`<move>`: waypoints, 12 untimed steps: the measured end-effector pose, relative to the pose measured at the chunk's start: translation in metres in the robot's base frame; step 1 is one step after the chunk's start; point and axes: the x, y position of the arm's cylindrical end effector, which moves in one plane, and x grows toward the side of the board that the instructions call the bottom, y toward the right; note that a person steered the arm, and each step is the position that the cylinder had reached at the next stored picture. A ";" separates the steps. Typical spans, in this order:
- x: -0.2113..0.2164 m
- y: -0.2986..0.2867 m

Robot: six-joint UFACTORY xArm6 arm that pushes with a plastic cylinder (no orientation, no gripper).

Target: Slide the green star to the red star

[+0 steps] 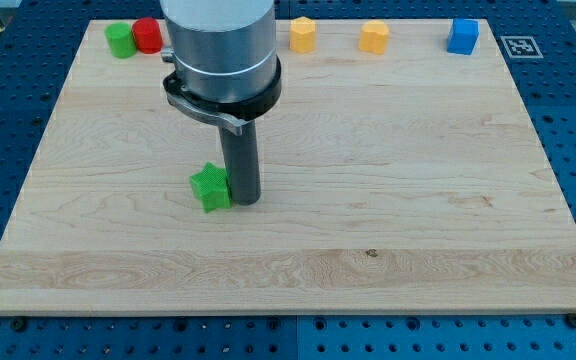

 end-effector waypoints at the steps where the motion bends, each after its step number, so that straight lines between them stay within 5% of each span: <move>1: 0.001 0.003; 3: 0.020 0.022; 5: -0.009 -0.052; 8: 0.011 -0.105; 12: -0.100 -0.177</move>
